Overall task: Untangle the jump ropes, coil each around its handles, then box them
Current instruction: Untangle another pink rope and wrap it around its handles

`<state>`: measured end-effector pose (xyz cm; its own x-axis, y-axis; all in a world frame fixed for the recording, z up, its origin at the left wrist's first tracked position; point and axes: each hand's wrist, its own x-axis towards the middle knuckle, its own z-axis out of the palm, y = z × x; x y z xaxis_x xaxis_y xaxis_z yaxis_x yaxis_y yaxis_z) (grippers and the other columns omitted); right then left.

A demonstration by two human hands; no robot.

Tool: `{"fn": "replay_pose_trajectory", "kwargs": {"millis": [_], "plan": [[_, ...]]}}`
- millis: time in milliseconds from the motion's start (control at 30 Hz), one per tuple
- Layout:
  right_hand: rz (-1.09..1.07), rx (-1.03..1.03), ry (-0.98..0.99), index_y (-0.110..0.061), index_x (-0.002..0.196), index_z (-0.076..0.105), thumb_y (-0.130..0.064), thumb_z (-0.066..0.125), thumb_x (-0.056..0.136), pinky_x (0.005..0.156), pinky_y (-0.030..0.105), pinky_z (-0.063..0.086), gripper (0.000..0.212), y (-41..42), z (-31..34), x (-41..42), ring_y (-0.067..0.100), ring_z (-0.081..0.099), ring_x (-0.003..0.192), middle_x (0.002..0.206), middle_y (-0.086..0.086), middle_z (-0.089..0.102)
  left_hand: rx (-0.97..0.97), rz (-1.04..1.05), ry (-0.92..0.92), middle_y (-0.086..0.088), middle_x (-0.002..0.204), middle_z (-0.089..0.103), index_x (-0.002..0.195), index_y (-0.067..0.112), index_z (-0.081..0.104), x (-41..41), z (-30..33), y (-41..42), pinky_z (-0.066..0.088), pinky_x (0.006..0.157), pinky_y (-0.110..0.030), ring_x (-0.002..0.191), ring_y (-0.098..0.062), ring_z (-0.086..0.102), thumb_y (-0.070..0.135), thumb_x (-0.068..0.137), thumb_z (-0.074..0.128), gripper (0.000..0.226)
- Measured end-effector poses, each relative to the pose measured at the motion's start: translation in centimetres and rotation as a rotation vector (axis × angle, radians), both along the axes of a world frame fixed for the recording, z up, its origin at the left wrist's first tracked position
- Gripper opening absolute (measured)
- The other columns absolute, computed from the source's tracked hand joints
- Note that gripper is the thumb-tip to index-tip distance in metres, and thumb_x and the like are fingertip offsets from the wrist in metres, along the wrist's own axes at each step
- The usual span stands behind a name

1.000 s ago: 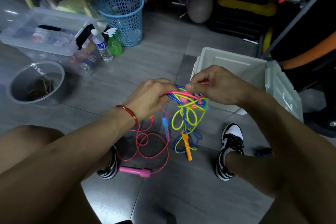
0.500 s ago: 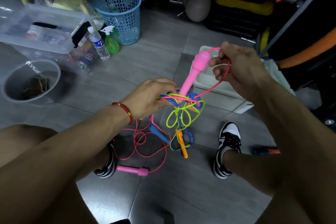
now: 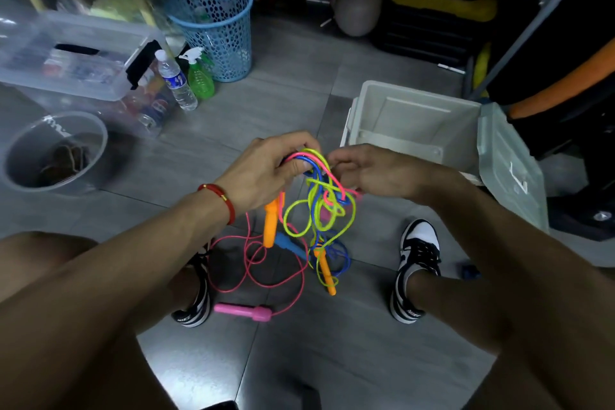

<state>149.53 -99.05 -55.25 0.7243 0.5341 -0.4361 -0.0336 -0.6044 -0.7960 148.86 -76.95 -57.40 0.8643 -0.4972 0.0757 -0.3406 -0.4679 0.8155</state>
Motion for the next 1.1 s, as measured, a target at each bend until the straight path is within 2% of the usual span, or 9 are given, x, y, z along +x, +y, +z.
{"fn": "replay_pose_trajectory", "kwargs": {"millis": [133, 267, 433, 567, 633, 733, 867, 1000, 1100], "plan": [[0.057, 0.037, -0.012, -0.021, 0.115, 0.067, -0.019, 0.055, 0.075, 0.082, 0.037, 0.046, 0.042, 0.1, 0.1, 0.1, 0.007, 0.056, 0.083, 0.087, 0.003, 0.066, 0.017, 0.05, -0.023, 0.009, 0.058, 0.052, 0.102, 0.027, 0.06, 0.2, -0.1, 0.0, 0.038, 0.054, -0.025, 0.053, -0.008, 0.046, 0.022, 0.096, 0.056, 0.009], [0.084, 0.054, -0.119, -0.014, 0.103, 0.069, -0.021, 0.067, 0.088, 0.09, 0.049, 0.051, 0.017, -0.1, -0.1, 0.2, 0.01, 0.058, 0.083, 0.088, 0.007, 0.067, -0.01, 0.066, 0.014, 0.019, 0.057, 0.055, 0.103, 0.016, 0.062, 0.5, 0.4, 0.1, 0.035, 0.051, -0.01, 0.05, 0.008, 0.048, 0.008, 0.1, 0.055, 0.011], [0.068, -0.116, -0.451, -0.023, 0.1, 0.077, -0.028, 0.066, 0.096, 0.074, 0.032, 0.05, 0.013, -1.2, 0.0, 1.2, 0.001, 0.058, 0.073, 0.076, -0.004, 0.07, 0.13, 0.093, -0.077, 0.011, 0.066, 0.06, 0.116, 0.028, 0.059, 0.6, 0.6, 0.7, 0.042, 0.061, -0.024, 0.06, -0.006, 0.053, 0.031, 0.099, 0.06, 0.017], [0.052, -0.148, -0.67, -0.017, 0.108, 0.077, -0.026, 0.059, 0.1, 0.089, 0.037, 0.048, 0.022, -2.3, 0.8, 1.4, 0.021, 0.066, 0.099, 0.106, 0.006, 0.073, 0.29, 0.069, -0.06, 0.005, 0.088, 0.068, 0.115, 0.031, 0.059, 0.8, 0.9, 1.4, 0.05, 0.079, -0.03, 0.084, -0.018, 0.065, 0.043, 0.091, 0.068, 0.028], [-0.07, -0.146, -0.761, -0.019, 0.102, 0.078, -0.029, 0.059, 0.098, 0.087, 0.038, 0.05, 0.021, -2.5, 1.3, 1.6, 0.02, 0.067, 0.094, 0.099, 0.003, 0.073, 0.388, 0.047, 0.02, 0.008, 0.09, 0.07, 0.113, 0.034, 0.059, 0.9, 0.9, 1.8, 0.051, 0.084, -0.031, 0.085, -0.015, 0.065, 0.053, 0.085, 0.07, 0.036], [-0.19, -0.127, -0.717, -0.025, 0.093, 0.077, -0.031, 0.059, 0.097, 0.078, 0.025, 0.051, 0.019, -2.7, 2.1, 1.7, 0.005, 0.069, 0.079, 0.08, -0.007, 0.074, 0.412, 0.034, 0.049, 0.005, 0.089, 0.071, 0.119, 0.032, 0.062, 0.8, 0.8, 1.5, 0.051, 0.082, -0.03, 0.082, -0.015, 0.064, 0.052, 0.086, 0.07, 0.04], [-0.259, -0.109, -0.642, -0.021, 0.087, 0.076, -0.022, 0.059, 0.097, 0.068, 0.012, 0.045, 0.019, -2.7, 2.3, 1.7, 0.001, 0.068, 0.071, 0.073, -0.008, 0.073, 0.281, 0.106, 0.067, 0.0, 0.071, 0.071, 0.095, 0.018, 0.065, 1.0, 1.4, 1.2, 0.051, 0.058, -0.024, 0.058, -0.016, 0.064, 0.035, 0.093, 0.068, 0.017], [-0.286, -0.175, -0.632, -0.021, 0.082, 0.074, -0.019, 0.057, 0.096, 0.073, 0.018, 0.051, 0.022, -3.5, 2.4, 2.0, 0.004, 0.07, 0.07, 0.072, -0.008, 0.073, 0.258, 0.142, 0.082, -0.004, 0.064, 0.072, 0.08, 0.012, 0.067, 1.3, 1.7, 1.8, 0.054, 0.051, -0.024, 0.05, -0.015, 0.067, 0.017, 0.095, 0.067, 0.016], [-0.43, -0.091, -0.623, -0.021, 0.084, 0.074, -0.017, 0.059, 0.094, 0.073, 0.032, 0.059, 0.019, -4.5, 2.6, 2.6, 0.016, 0.071, 0.071, 0.075, 0.002, 0.074, 0.284, 0.191, 0.083, -0.006, 0.063, 0.071, 0.078, 0.008, 0.067, 1.6, 1.4, 2.1, 0.061, 0.058, -0.037, 0.054, -0.023, 0.07, 0.011, 0.096, 0.062, 0.019]]}}
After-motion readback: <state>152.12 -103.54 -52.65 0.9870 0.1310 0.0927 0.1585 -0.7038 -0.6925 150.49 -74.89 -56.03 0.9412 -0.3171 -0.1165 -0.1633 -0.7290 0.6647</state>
